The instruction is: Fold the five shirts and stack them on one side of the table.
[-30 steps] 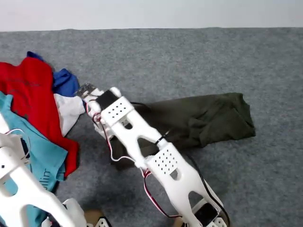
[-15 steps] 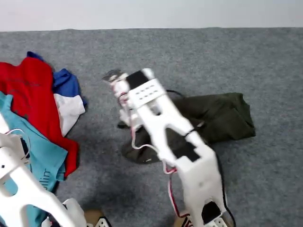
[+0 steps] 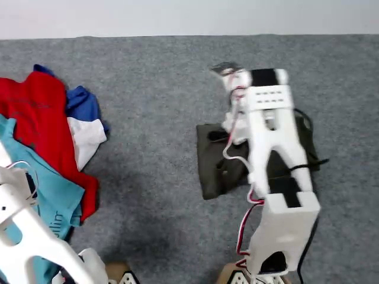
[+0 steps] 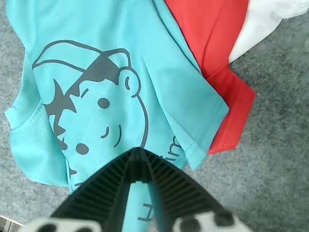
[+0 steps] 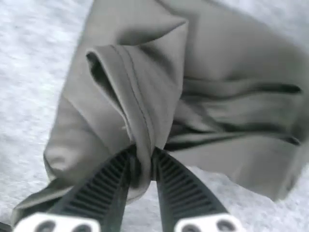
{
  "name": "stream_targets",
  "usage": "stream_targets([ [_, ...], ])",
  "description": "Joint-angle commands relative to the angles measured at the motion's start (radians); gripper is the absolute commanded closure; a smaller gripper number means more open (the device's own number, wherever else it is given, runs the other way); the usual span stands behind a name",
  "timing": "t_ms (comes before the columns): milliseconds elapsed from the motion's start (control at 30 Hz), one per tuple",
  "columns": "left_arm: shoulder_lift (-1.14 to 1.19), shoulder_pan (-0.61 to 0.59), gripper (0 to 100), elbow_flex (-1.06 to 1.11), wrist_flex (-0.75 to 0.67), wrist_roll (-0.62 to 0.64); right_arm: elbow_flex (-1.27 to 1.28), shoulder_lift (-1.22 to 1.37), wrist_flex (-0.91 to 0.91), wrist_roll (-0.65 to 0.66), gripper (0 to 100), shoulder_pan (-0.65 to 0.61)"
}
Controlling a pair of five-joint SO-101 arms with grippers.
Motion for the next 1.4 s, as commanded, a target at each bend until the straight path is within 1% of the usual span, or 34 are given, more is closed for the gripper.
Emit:
stream_targets([
  [0, -0.026, 0.002, 100, -0.007, -0.006, -0.006, -0.008, -0.056, -0.008, 0.054, 99.0, 0.093],
  [200, -0.026, 0.002, 100, -0.008, -0.006, -0.006, -0.008, -0.056, -0.085, 0.1, 99.0, 0.186],
  [500, -0.026, 0.002, 100, -0.007, 0.003, -0.005, -0.008, -0.054, -0.186, 0.1, 99.0, 0.213],
  [767, -0.026, 0.002, 100, -0.013, 0.035, -0.006, -0.014, 0.031, -0.275, 0.106, 99.0, 0.331],
  [867, -0.026, 0.002, 100, -0.013, 0.037, -0.005, -0.025, 0.05, -0.286, 0.137, 98.9, 0.366],
  [1067, -0.026, 0.002, 100, -0.012, 0.037, -0.002, -0.13, 0.096, -0.286, 0.138, 98.9, 0.42],
  [1367, -0.026, 0.002, 100, -0.01, 0.048, -0.002, -0.284, 0.189, -0.277, 0.149, 98.9, 0.435],
])
